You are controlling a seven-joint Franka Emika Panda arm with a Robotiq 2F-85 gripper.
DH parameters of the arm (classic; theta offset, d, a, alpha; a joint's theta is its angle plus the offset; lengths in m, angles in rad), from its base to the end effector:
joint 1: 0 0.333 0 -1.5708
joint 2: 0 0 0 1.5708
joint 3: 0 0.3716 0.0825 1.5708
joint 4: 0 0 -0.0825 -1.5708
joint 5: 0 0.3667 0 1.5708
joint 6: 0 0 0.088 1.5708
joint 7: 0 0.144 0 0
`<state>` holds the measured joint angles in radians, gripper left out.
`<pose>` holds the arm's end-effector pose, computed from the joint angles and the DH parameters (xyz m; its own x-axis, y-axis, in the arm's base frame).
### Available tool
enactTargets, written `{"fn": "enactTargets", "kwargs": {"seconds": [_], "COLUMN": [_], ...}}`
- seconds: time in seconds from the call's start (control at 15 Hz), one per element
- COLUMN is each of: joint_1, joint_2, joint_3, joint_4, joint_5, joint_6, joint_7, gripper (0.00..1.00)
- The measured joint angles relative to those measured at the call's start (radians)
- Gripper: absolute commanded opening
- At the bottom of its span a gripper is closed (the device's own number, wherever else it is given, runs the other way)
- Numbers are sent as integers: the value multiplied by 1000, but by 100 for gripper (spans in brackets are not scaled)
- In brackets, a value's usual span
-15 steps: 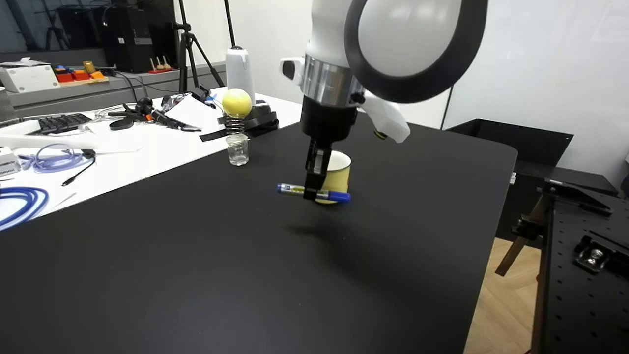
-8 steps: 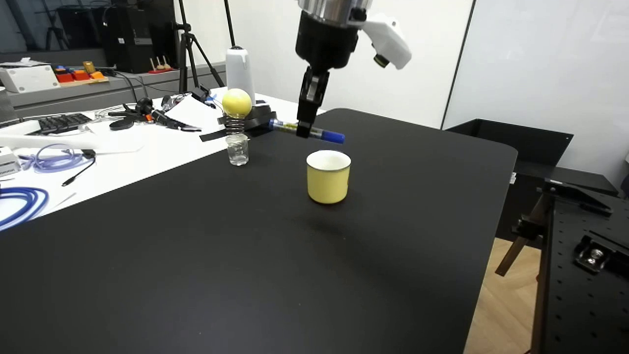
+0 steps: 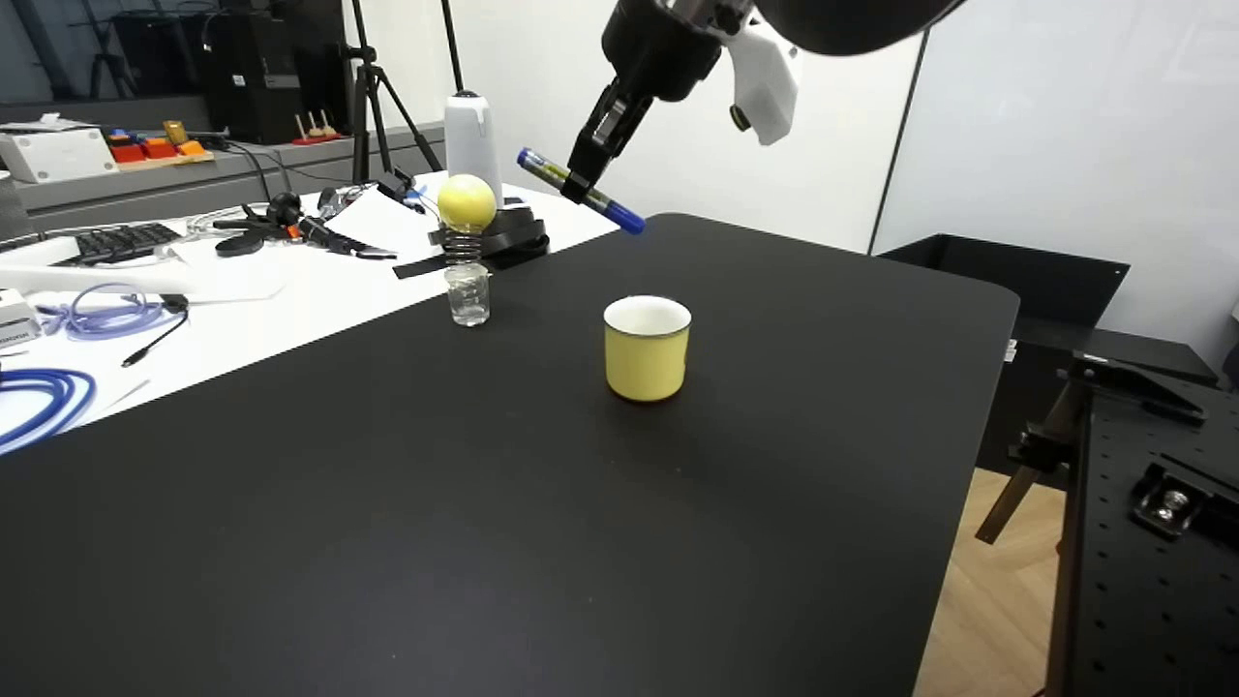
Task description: Pick the marker and put it in the cup
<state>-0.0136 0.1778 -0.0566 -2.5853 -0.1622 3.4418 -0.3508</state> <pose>0.5166 -0.0155 0.3164 0.7006 0.4422 0.5600 0.3430 -0.8969 0.2790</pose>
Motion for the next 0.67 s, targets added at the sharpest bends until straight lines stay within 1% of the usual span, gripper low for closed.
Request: {"fn": "enactTargets", "kwargs": {"seconds": [0.07,0.27,0.67], "joint_1": [0,-9,-101], "joint_2": [23,37,42], "joint_3": [0,20,117], "joint_4": [-6,9,32], "joint_5": [17,21,17], "joint_6": [47,25,16], "joint_7": [1,50,102], "gripper": [5,5,5]}}
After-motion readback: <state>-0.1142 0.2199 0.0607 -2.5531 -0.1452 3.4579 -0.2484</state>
